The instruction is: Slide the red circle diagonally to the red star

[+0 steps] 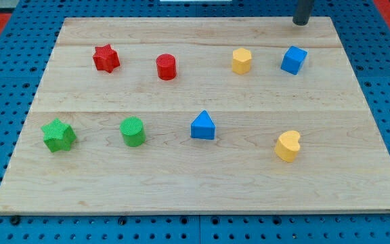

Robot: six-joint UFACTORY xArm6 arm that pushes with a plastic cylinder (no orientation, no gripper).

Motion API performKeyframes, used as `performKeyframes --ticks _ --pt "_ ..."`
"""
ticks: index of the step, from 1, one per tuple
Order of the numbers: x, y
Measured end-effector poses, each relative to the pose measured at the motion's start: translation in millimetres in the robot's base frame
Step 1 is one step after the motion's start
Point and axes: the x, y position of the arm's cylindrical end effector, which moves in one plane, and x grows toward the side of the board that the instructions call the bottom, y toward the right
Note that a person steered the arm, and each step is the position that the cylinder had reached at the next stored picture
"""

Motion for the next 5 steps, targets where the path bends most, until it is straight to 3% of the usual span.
performKeyframes --ticks 3,4,5 --pt "-14.2 -8.7" --pt "-13.3 -95.3" --pt "9.9 -219.3"
